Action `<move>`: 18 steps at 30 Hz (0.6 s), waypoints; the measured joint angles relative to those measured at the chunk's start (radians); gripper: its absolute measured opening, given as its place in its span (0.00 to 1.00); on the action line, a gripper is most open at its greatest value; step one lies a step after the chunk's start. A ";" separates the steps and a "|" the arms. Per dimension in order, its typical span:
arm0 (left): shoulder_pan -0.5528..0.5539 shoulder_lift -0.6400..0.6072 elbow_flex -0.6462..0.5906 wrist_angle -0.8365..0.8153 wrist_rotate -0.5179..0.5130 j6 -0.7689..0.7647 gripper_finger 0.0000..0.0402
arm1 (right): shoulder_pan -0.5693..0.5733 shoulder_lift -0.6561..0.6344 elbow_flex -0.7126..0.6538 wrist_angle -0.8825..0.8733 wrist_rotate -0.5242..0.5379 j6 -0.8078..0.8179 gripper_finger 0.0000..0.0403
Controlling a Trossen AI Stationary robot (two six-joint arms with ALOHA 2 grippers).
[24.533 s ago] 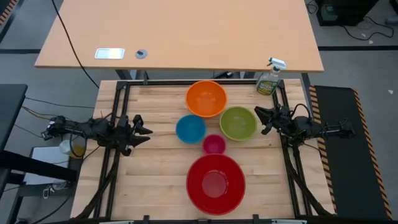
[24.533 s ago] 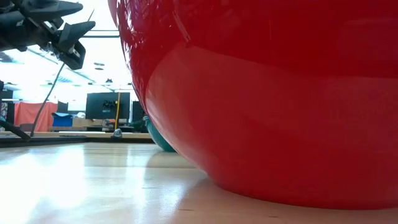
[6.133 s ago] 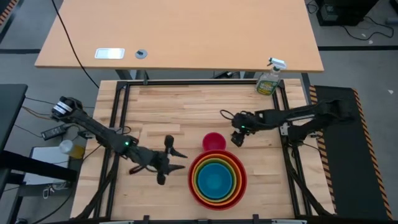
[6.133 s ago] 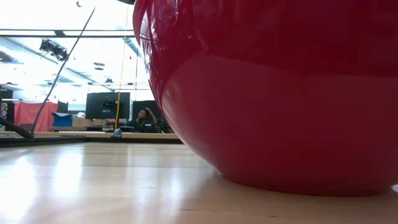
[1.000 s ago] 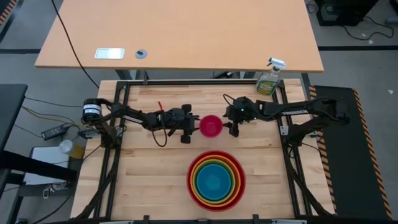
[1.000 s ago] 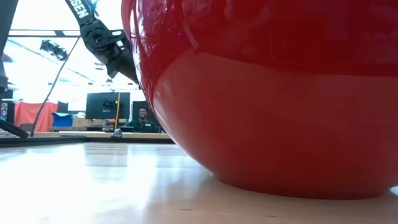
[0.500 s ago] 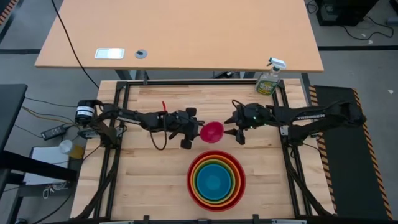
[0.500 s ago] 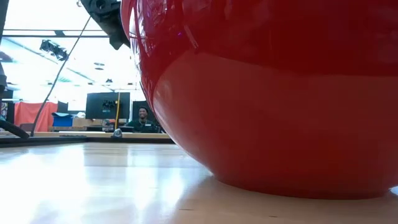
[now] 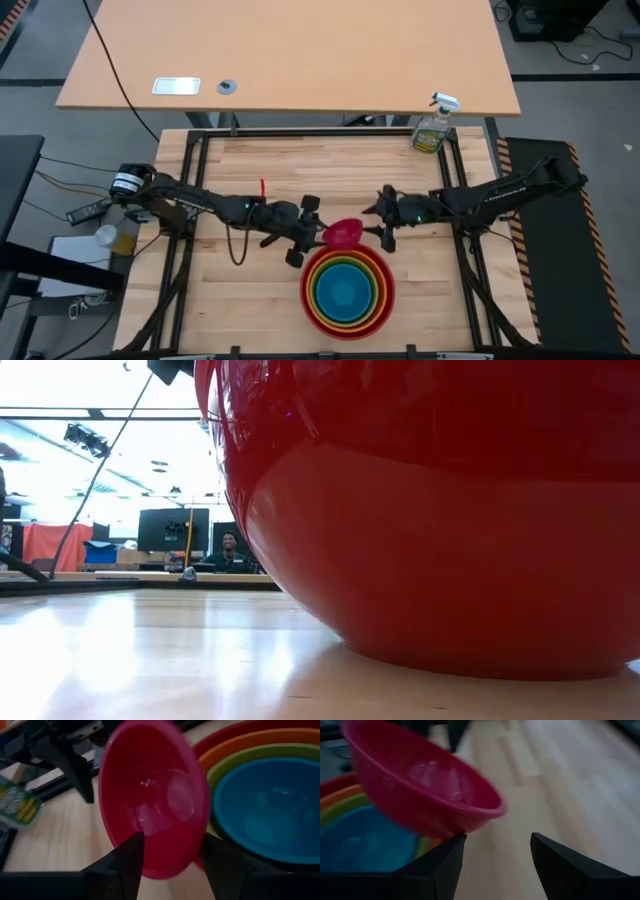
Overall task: Nest bowls inside each other
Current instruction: Stack the pink bowl on top of the blue bowl
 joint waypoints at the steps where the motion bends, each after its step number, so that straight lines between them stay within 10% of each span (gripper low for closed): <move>1: -0.011 0.000 0.000 -0.002 0.000 -0.006 0.48 | 0.024 0.008 0.000 0.008 0.004 0.011 0.59; 18: -0.218 0.129 0.002 0.086 -0.008 -0.167 0.48 | 0.356 0.299 0.155 -0.051 0.144 0.119 0.52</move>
